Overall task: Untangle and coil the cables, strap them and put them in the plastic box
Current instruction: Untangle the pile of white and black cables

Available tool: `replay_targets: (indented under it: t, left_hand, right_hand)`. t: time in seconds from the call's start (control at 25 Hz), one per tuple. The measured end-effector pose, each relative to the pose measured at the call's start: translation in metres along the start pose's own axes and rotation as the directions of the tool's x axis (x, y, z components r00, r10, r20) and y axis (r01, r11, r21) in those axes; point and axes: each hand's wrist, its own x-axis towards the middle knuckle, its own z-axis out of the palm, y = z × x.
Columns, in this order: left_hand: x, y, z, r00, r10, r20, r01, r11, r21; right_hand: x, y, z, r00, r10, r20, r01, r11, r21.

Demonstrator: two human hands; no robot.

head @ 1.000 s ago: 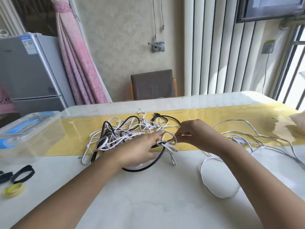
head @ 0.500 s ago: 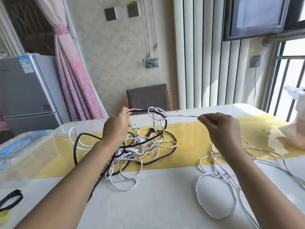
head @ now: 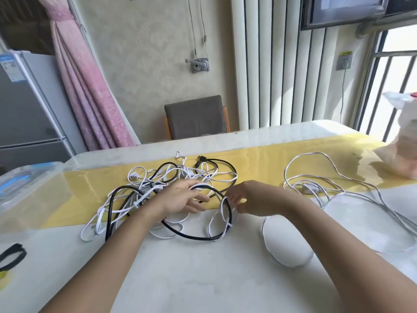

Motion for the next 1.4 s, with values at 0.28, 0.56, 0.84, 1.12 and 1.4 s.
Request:
replay_targets:
  t: [0.28,0.56,0.84,1.12,1.4]
  left_hand:
    - [-0.003,-0.007,0.014,0.99,-0.127,0.06,0.134,0.982,-0.13]
    - [-0.016,-0.016,0.01,0.971,0.127,0.202,-0.07,0.962,-0.265]
    - [-0.008,-0.015,0.027,0.949,0.22,-0.224,-0.293,0.879,-0.376]
    - [-0.011,-0.008,0.018,0.988,0.114,-0.104,-0.152,0.843,-0.516]
    - [-0.023,-0.002,0.008,0.988,-0.003,0.155,0.04,0.972,-0.233]
  right_hand:
    - [-0.006,-0.011,-0.003,0.988,-0.036,0.15,0.024,0.996,0.085]
    - [0.004,-0.017,-0.003,0.959,0.033,-0.281,0.115,0.863,0.492]
    - [0.004,-0.018,0.0,0.938,0.02,-0.346,0.197,0.789,0.582]
    - [-0.001,-0.03,0.0,0.87,-0.065,-0.489,0.234,0.927,0.293]
    - [-0.006,-0.016,-0.013,0.823,-0.164,-0.543,0.199,0.98,0.007]
